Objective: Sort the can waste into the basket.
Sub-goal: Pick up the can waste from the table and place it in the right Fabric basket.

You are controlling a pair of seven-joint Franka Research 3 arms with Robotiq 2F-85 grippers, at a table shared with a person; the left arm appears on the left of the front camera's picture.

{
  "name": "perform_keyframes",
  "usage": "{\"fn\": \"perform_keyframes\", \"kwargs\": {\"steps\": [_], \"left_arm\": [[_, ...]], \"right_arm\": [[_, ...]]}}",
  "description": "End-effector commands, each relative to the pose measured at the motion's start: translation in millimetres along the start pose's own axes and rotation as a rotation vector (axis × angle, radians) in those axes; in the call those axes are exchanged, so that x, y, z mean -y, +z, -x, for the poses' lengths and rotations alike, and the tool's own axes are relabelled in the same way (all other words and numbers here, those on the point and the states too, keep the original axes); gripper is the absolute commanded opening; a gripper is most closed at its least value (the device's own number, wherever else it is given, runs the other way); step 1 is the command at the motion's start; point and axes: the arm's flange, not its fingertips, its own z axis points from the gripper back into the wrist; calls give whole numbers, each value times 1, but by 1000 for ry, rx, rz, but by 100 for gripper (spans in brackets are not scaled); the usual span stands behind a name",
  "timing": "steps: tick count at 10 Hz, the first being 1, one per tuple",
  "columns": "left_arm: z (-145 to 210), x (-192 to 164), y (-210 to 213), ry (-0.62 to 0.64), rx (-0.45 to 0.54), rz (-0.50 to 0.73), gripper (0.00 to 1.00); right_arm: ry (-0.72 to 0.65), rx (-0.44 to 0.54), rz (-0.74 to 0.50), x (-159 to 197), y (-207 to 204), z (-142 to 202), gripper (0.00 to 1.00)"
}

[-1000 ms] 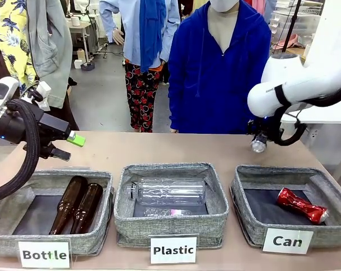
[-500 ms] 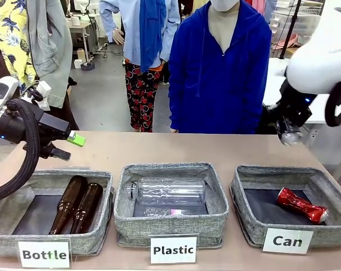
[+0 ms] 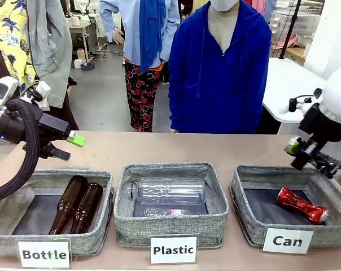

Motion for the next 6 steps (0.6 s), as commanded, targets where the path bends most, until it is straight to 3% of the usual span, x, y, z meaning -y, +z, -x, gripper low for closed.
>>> {"fn": "perform_keyframes", "kwargs": {"steps": [1, 5, 6], "left_arm": [[1, 1, -1, 11, -1, 0, 100], [1, 1, -1, 11, -1, 0, 100], [1, 1, -1, 11, -1, 0, 100]], "right_arm": [[410, 138, -34, 16, -10, 12, 0], [464, 177, -97, 15, -16, 10, 0], [494, 186, -103, 17, -19, 10, 42]]}}
